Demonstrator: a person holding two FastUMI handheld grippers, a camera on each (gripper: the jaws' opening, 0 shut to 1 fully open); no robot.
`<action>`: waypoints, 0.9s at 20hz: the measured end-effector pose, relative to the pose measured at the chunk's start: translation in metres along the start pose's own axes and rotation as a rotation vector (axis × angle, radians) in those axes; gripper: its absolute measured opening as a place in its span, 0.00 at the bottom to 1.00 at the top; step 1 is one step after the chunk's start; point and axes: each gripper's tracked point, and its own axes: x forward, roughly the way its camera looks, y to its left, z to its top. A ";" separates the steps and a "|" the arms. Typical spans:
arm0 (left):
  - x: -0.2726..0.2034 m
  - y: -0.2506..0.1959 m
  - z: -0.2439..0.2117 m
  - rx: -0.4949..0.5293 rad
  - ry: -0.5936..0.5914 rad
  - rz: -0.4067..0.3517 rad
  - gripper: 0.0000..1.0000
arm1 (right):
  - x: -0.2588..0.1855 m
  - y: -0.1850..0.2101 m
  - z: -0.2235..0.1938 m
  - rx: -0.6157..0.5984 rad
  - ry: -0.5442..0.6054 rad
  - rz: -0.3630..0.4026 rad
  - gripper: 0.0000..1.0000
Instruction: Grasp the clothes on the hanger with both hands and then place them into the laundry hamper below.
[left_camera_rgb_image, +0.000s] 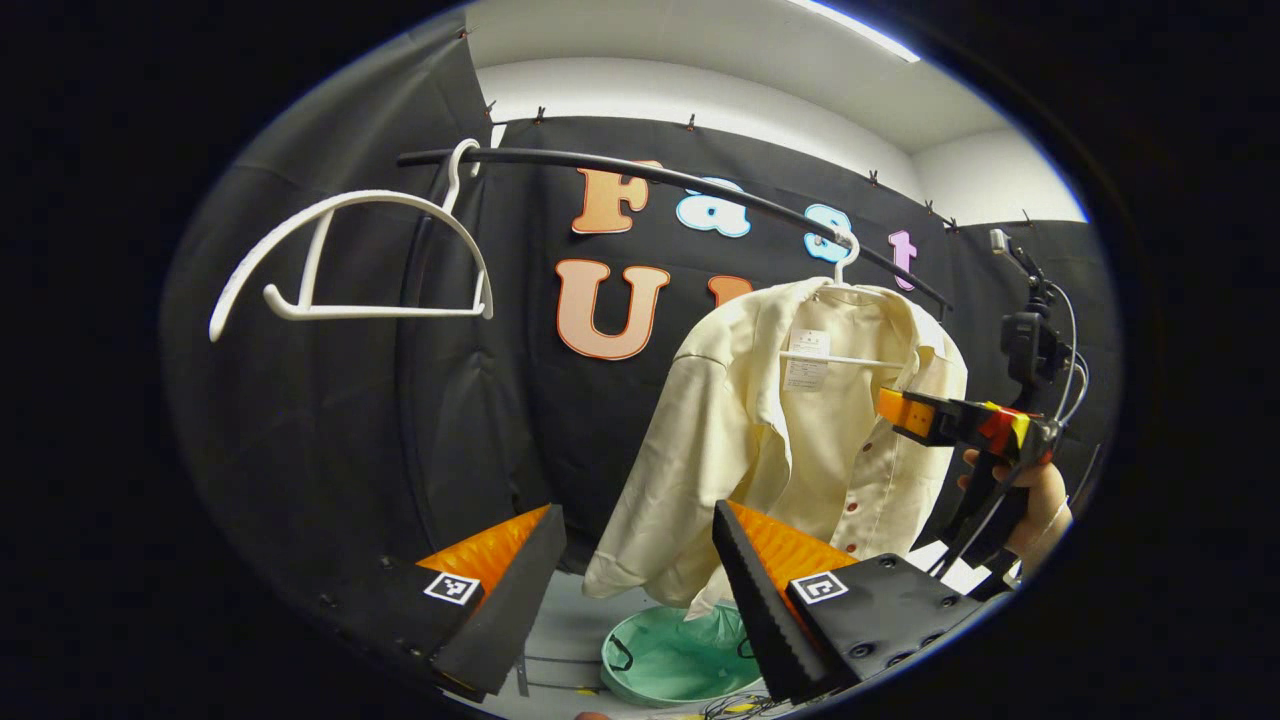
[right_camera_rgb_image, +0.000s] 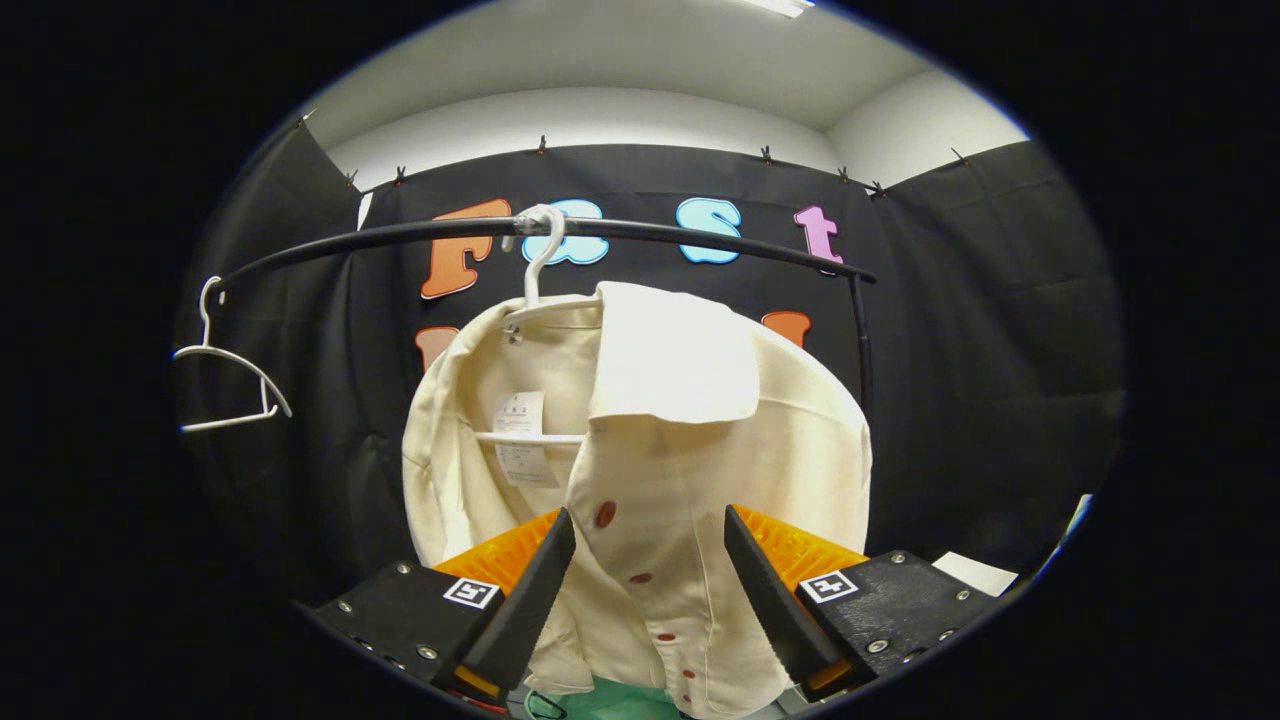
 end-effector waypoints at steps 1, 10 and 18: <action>0.001 0.000 0.000 -0.003 0.002 -0.001 0.97 | 0.007 -0.004 -0.001 0.007 0.003 -0.014 0.93; 0.011 0.000 0.000 -0.009 0.004 -0.007 0.97 | 0.025 -0.029 -0.018 0.026 0.049 -0.052 0.64; 0.044 -0.046 0.019 -0.005 -0.020 -0.119 0.97 | 0.011 -0.031 -0.026 0.044 0.073 -0.004 0.09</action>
